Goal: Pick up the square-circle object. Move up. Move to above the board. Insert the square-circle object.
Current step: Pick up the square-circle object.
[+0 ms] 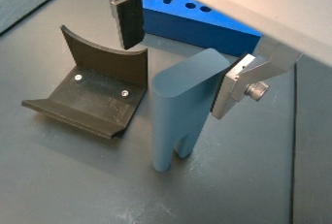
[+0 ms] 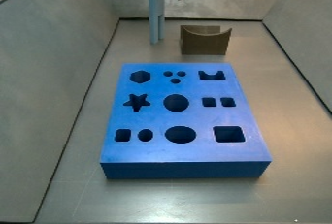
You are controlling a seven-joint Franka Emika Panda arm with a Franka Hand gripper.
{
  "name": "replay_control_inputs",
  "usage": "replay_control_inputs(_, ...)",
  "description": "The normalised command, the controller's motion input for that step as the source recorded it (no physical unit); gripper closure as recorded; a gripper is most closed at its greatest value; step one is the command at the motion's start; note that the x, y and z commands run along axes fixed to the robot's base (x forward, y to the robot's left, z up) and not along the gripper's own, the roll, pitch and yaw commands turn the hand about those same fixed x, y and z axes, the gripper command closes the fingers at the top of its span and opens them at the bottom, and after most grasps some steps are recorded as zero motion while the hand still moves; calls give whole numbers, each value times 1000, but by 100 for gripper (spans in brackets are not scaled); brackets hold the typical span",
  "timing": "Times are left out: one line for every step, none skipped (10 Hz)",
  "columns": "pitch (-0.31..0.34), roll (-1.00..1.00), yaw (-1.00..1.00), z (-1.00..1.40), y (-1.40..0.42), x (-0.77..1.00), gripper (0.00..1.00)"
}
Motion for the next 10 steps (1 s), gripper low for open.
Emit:
replay_control_inputs(0, 0, -91, -340, 183, -200, 0)
replay_control_inputs(0, 6, -49, -460, 209, -286, 0)
replay_control_inputs(0, 0, -17, -300, 211, -160, 0)
replay_control_inputs(0, 0, 0, 0, 31, 0, 0)
replay_control_inputs(0, -17, 0, -31, 143, -91, 0)
replay_control_inputs(-26, -106, -14, 0, 180, -240, 0)
replay_control_inputs(-54, -124, -17, 20, 154, -237, 0)
replay_control_inputs(-21, -49, 0, 0, 29, -86, 0)
replay_control_inputs(0, 0, 0, 0, 0, 0, 100)
replay_control_inputs(0, 9, 0, 0, -11, 0, 100)
